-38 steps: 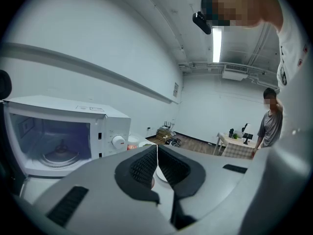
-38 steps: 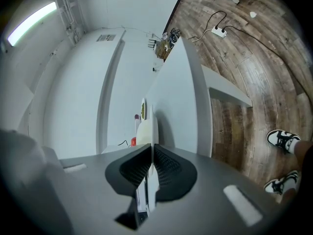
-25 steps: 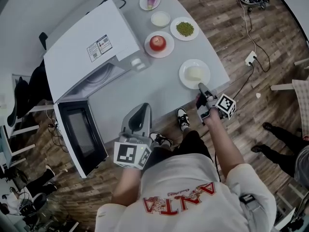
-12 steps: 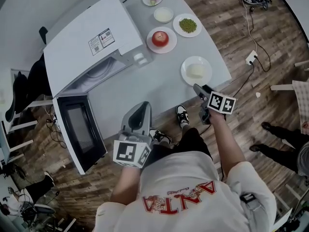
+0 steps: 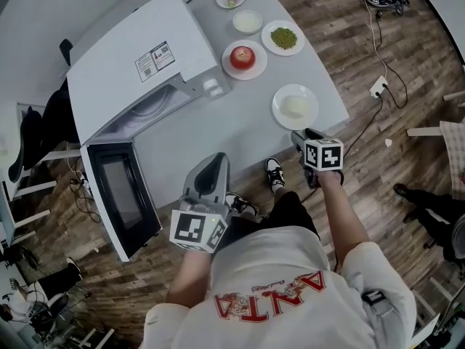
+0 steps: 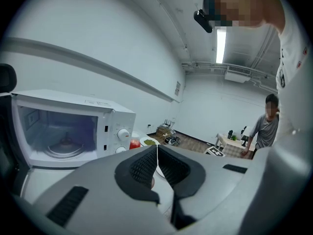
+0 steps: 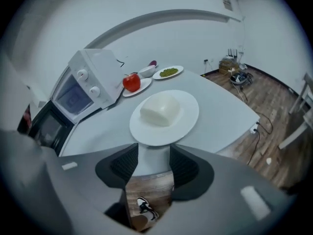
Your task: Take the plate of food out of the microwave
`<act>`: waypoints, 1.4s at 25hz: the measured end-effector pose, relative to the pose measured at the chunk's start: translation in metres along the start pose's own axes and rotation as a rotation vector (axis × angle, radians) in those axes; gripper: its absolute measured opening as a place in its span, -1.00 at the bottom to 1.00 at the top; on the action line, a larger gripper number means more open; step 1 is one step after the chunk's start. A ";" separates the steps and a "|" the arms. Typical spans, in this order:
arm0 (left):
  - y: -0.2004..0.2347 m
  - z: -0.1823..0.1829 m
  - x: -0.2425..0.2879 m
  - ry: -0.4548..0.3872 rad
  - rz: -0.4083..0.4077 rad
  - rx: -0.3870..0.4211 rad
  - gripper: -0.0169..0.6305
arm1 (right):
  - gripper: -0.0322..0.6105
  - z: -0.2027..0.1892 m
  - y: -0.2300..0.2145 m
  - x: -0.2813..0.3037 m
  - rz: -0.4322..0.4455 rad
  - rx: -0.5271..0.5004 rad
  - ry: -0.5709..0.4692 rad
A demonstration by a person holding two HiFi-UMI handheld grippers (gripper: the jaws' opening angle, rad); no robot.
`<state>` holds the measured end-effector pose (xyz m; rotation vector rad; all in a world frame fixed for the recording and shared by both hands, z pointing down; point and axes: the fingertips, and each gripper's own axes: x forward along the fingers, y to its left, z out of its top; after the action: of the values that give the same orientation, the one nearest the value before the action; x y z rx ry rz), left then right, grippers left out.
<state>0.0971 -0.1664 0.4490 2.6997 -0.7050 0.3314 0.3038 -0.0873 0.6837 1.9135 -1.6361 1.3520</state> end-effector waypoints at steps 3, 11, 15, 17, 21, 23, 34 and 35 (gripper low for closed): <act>-0.001 0.002 0.000 -0.008 -0.013 -0.016 -0.91 | -0.52 0.002 -0.010 -0.007 0.010 0.119 -0.010; 0.008 0.033 -0.015 -0.100 -0.017 -0.030 -0.91 | -0.89 0.052 0.030 -0.053 0.055 0.013 -0.141; 0.012 0.052 -0.021 -0.151 -0.001 -0.028 -0.91 | -0.89 0.098 0.075 -0.084 0.093 -0.129 -0.248; 0.012 0.062 -0.027 -0.166 0.003 -0.018 -0.91 | -0.89 0.120 0.101 -0.105 0.122 -0.183 -0.312; 0.013 0.083 -0.042 -0.199 0.034 0.016 -0.91 | -0.89 0.162 0.153 -0.150 0.182 -0.298 -0.449; 0.015 0.091 -0.052 -0.215 0.054 0.027 -0.91 | -0.89 0.179 0.176 -0.175 0.222 -0.343 -0.511; 0.037 0.145 -0.121 -0.310 0.227 0.142 -0.91 | -0.89 0.223 0.255 -0.280 0.371 -0.509 -0.762; 0.038 0.148 -0.124 -0.316 0.234 0.144 -0.91 | -0.89 0.224 0.259 -0.282 0.379 -0.520 -0.768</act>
<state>-0.0076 -0.1988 0.2855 2.8419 -1.1319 0.0068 0.2008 -0.1559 0.2573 1.9392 -2.4774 0.1608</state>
